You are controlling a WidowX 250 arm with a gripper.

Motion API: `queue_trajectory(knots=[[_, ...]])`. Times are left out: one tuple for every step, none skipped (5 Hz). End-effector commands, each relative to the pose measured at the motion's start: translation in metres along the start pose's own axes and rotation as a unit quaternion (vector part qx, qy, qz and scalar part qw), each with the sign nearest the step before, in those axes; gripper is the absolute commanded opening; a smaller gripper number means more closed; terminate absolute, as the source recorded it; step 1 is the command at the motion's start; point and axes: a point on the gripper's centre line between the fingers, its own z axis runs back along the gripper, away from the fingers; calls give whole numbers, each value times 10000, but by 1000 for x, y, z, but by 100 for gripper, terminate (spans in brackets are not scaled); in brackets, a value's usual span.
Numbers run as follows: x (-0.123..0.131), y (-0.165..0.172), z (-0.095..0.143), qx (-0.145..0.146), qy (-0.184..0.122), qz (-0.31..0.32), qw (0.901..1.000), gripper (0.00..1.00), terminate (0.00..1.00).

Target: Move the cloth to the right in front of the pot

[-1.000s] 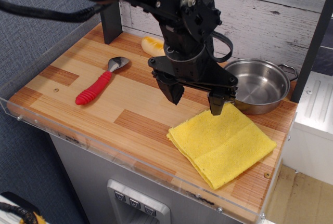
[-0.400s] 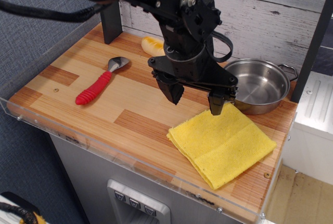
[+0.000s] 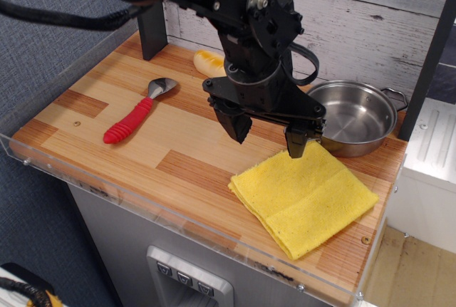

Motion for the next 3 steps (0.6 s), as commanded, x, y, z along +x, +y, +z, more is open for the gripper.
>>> queue_trajectory(knots=[[-5,-1,7,-13,-181,11,9998,100,0],[-5,-1,7,-13,-181,11,9998,100,0],[-5,-1,7,-13,-181,11,9998,100,100]])
